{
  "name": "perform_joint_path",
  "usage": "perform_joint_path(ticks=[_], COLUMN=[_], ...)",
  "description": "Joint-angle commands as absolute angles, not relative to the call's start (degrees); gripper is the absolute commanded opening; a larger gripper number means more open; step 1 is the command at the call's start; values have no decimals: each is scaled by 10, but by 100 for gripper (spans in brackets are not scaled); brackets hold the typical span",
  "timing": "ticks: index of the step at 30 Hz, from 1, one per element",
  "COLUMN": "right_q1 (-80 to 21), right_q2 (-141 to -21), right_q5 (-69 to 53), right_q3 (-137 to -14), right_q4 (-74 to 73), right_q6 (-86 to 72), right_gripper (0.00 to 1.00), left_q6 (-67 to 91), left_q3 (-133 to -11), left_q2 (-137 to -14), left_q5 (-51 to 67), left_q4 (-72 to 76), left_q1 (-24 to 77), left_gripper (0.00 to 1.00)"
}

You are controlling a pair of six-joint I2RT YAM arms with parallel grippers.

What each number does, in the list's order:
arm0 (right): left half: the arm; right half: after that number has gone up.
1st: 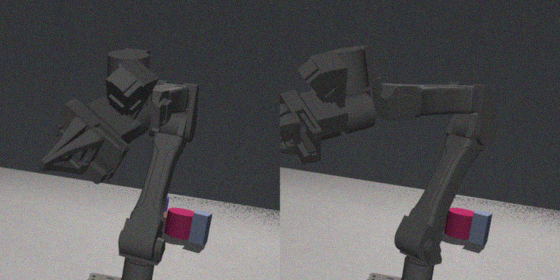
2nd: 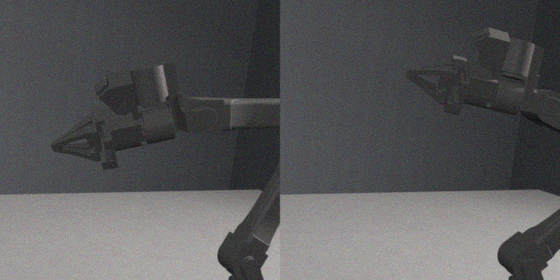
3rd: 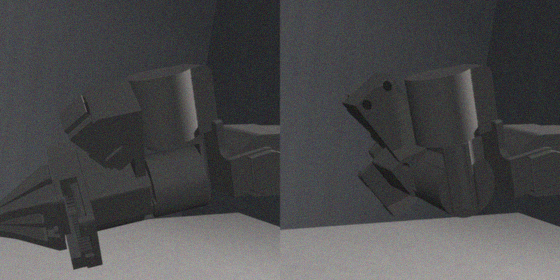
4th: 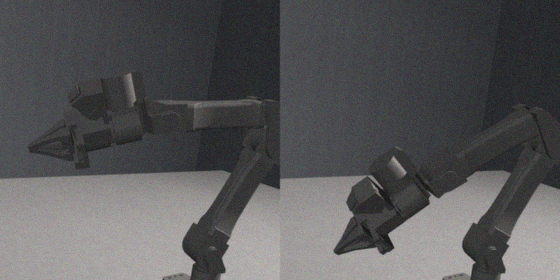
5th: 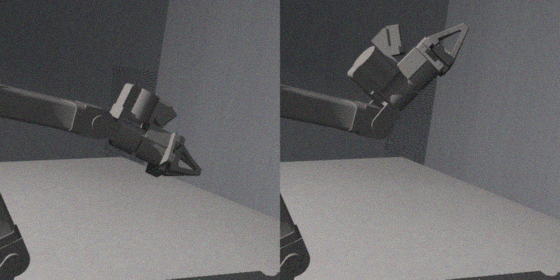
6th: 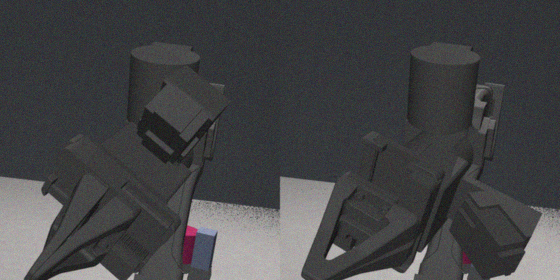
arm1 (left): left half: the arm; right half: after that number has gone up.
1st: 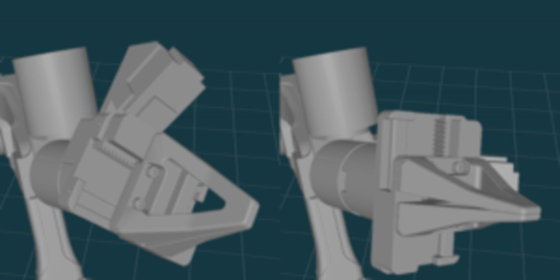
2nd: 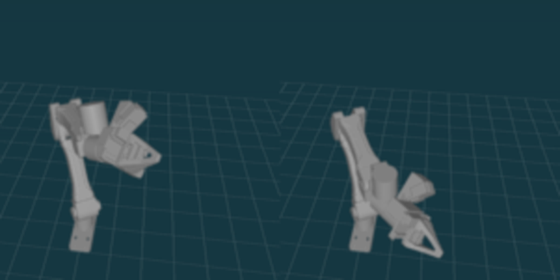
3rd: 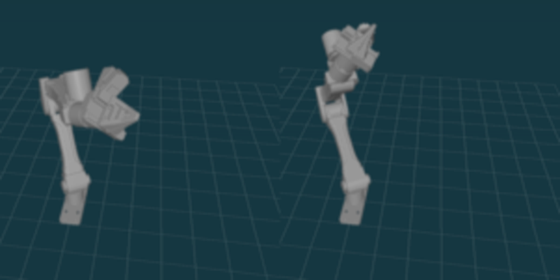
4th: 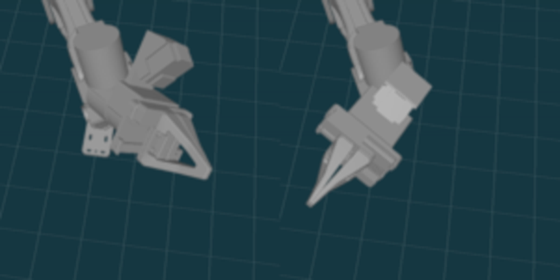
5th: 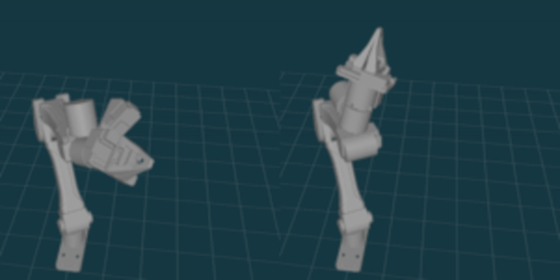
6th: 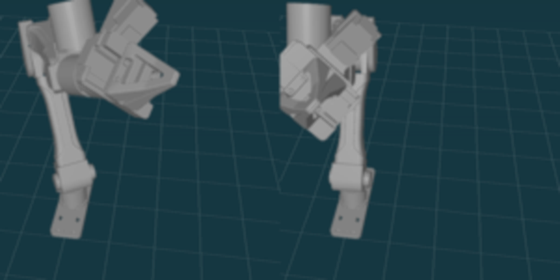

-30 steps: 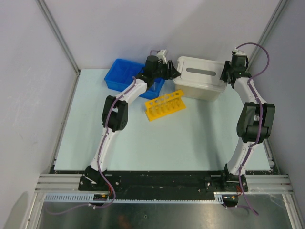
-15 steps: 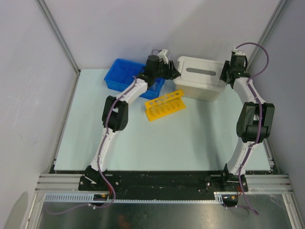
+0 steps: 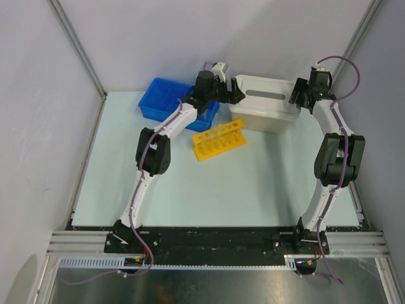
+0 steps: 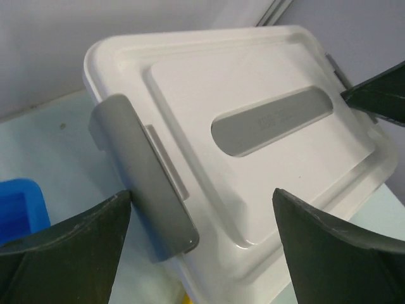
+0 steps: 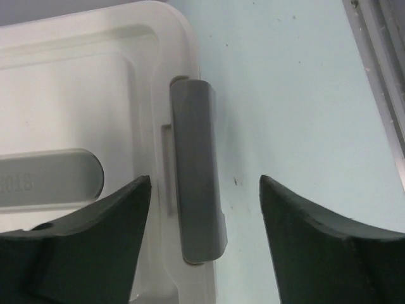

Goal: Organize the chemistry lab equipment

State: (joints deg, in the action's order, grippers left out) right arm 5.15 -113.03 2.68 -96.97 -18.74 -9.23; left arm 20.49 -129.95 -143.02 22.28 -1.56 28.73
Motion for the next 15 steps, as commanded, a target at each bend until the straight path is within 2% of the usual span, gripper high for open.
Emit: perform_joint_path(ticks=[1, 2, 4, 10, 15], right_q1=[46, 46, 46, 33, 12], right_q2=[-1142, -1139, -1128, -1061, -994], right_q5=[-18, -17, -14, -5, -42], right_q3=[-1031, -1041, -1057, -1061, -1057], right_q4=[-244, -249, -262, -293, -345], right_q6=[-120, -120, -118, -112, -122], right_gripper=[85, 92, 98, 99, 99], left_q6=[210, 211, 212, 223, 228], left_q3=[-1351, -1351, -1345, -1297, -1224], left_q2=[-1357, -1352, -1341, -1277, -1190], left_q5=[240, 237, 235, 259, 297], left_q4=[8, 8, 8, 6, 4], left_q1=[300, 297, 292, 283, 283], left_gripper=[98, 99, 99, 99, 99])
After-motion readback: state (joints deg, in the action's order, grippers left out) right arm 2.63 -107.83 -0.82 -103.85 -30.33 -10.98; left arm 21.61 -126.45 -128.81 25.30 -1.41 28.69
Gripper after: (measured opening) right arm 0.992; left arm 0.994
